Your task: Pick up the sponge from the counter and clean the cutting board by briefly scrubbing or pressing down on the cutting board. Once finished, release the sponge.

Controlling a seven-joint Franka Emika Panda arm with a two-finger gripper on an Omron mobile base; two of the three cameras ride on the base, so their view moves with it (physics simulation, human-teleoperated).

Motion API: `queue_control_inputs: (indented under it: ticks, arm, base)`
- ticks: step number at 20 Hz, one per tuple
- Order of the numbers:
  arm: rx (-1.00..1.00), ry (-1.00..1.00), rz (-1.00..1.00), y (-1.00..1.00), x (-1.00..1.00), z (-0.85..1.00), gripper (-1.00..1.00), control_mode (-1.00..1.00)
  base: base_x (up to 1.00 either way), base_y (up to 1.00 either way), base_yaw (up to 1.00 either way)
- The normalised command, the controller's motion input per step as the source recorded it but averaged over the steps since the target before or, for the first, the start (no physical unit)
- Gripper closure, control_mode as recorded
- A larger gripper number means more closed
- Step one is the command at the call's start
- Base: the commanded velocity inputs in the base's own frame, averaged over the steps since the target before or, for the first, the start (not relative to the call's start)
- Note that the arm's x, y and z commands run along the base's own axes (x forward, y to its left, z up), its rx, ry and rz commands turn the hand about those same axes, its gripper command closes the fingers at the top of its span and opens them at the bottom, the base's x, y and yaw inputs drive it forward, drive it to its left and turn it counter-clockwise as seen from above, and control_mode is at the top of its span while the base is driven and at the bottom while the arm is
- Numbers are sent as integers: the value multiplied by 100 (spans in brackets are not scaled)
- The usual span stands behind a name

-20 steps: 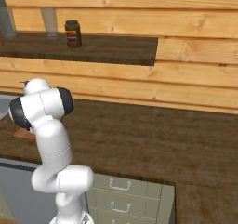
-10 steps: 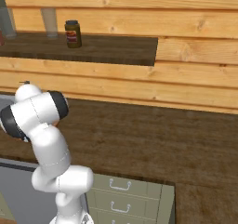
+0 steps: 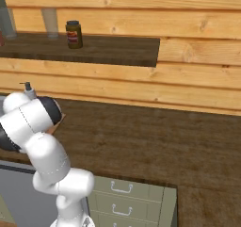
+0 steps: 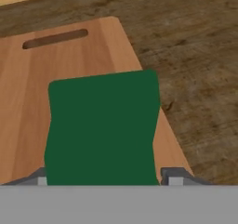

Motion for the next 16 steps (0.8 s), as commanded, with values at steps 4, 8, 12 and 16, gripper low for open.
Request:
queue_control_inputs:
  ticks: [4, 8, 12, 16]
  arm:
    - [0, -1, -2, 0, 26, -52, 100, -100]
    - [0, -12, -3, 1, 17, -75, 100, -100]
    - [-1, -23, -3, 3, 25, -61, 100, -100]
    - [0, -18, -3, 0, 34, -23, 100, -100]
  base:
    - [0, 0, 0]
    - [0, 0, 0]
    - [0, 0, 0]
    - [0, 0, 0]
